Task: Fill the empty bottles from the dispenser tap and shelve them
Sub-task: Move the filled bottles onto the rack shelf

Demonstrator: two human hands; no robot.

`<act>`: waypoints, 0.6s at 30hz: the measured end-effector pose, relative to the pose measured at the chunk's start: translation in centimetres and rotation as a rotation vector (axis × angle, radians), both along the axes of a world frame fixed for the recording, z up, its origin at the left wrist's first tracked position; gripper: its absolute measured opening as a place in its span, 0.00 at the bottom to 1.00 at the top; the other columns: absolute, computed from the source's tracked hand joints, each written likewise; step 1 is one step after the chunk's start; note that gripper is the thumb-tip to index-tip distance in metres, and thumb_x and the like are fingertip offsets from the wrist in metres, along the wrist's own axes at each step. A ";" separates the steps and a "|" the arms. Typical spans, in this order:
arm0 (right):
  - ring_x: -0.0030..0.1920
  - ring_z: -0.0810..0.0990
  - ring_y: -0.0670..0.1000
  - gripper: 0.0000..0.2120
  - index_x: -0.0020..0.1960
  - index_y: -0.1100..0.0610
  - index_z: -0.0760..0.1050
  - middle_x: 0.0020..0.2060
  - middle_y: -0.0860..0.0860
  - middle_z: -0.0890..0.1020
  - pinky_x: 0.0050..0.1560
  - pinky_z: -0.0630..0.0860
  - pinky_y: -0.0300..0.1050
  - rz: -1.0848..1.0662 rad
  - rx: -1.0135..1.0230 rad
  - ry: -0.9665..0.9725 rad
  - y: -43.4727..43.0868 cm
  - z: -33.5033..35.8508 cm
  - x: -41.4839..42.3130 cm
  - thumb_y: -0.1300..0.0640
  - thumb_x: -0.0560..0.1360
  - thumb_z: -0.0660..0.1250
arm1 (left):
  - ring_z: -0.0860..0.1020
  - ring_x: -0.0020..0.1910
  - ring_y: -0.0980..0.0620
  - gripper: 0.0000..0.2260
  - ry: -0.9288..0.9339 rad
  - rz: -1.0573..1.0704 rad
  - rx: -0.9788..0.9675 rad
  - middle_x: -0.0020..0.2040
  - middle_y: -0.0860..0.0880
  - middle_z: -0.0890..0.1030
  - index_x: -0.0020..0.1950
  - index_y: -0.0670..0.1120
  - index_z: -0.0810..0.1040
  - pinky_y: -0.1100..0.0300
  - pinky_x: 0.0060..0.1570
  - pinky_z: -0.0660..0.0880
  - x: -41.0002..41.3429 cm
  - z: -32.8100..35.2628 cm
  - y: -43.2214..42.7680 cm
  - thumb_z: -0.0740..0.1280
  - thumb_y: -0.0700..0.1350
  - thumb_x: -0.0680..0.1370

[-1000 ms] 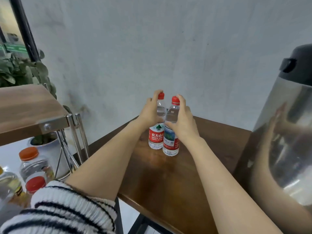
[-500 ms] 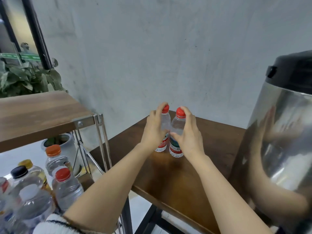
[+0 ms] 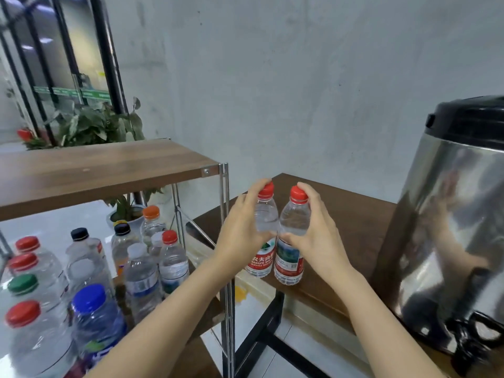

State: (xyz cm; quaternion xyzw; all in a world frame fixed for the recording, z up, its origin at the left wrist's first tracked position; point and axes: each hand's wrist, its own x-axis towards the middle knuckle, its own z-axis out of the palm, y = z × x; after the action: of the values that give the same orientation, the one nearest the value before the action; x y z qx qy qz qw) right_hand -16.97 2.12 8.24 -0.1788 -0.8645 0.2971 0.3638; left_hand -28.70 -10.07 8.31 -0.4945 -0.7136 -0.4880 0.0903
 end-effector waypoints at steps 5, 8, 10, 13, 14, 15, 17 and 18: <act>0.68 0.71 0.47 0.48 0.73 0.34 0.52 0.70 0.42 0.68 0.65 0.75 0.56 0.114 -0.015 -0.042 -4.6 0.1 0.4 0.55 0.67 0.80 | 0.71 0.67 0.59 0.46 0.009 0.059 0.015 0.69 0.57 0.72 0.74 0.64 0.57 0.64 0.64 0.70 0.7 -0.7 -6.0 0.80 0.40 0.67; 0.66 0.73 0.45 0.47 0.72 0.34 0.53 0.68 0.42 0.70 0.63 0.77 0.54 0.204 -0.044 -0.051 -7.1 -0.4 -0.2 0.56 0.67 0.80 | 0.68 0.68 0.63 0.47 0.005 0.135 0.014 0.69 0.61 0.70 0.74 0.65 0.56 0.74 0.63 0.65 0.6 -1.7 -9.3 0.80 0.39 0.67; 0.66 0.73 0.45 0.46 0.73 0.34 0.54 0.68 0.42 0.70 0.63 0.77 0.52 0.259 -0.063 -0.055 -8.7 -1.2 -1.1 0.55 0.67 0.79 | 0.68 0.68 0.63 0.47 0.001 0.193 0.003 0.70 0.61 0.69 0.75 0.63 0.57 0.72 0.64 0.66 0.5 -2.7 -11.3 0.81 0.39 0.67; 0.67 0.71 0.43 0.46 0.73 0.35 0.54 0.69 0.41 0.68 0.64 0.76 0.48 0.328 -0.088 -0.070 -10.9 -3.0 -2.9 0.54 0.68 0.79 | 0.70 0.66 0.66 0.45 -0.035 0.273 -0.002 0.70 0.60 0.70 0.75 0.62 0.58 0.72 0.61 0.67 0.1 -4.5 -13.8 0.81 0.41 0.67; 0.67 0.70 0.42 0.46 0.73 0.35 0.53 0.69 0.40 0.68 0.63 0.75 0.46 0.348 -0.095 -0.075 -11.5 -3.8 -3.6 0.55 0.68 0.79 | 0.69 0.64 0.70 0.44 -0.044 0.300 -0.006 0.69 0.61 0.70 0.74 0.63 0.58 0.76 0.58 0.66 -0.1 -5.2 -14.4 0.80 0.42 0.68; 0.67 0.69 0.41 0.46 0.73 0.34 0.53 0.69 0.40 0.67 0.63 0.74 0.44 0.366 -0.104 -0.079 -11.9 -4.6 -4.3 0.55 0.68 0.79 | 0.69 0.63 0.70 0.44 -0.053 0.327 -0.012 0.69 0.60 0.70 0.74 0.63 0.59 0.79 0.56 0.66 -0.3 -5.9 -14.9 0.80 0.42 0.68; 0.69 0.67 0.41 0.46 0.72 0.32 0.51 0.71 0.39 0.66 0.65 0.73 0.45 0.389 -0.135 -0.096 -12.6 -6.3 -5.6 0.56 0.69 0.78 | 0.69 0.65 0.66 0.43 -0.086 0.376 -0.023 0.70 0.59 0.70 0.75 0.62 0.59 0.78 0.55 0.66 -0.5 -7.5 -15.5 0.79 0.41 0.69; 0.70 0.66 0.42 0.46 0.72 0.32 0.51 0.72 0.40 0.65 0.66 0.72 0.47 0.392 -0.148 -0.107 -12.8 -7.1 -6.3 0.56 0.69 0.78 | 0.70 0.65 0.63 0.42 -0.103 0.402 -0.026 0.70 0.59 0.69 0.74 0.63 0.59 0.77 0.53 0.67 -0.7 -8.3 -15.6 0.79 0.40 0.70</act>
State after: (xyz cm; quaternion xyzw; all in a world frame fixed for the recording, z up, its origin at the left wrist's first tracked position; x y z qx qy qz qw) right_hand -23.23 -10.73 1.15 -0.0490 -0.8766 0.4150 0.2386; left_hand -29.43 -25.66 0.01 -0.3175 -0.8077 -0.4757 0.1430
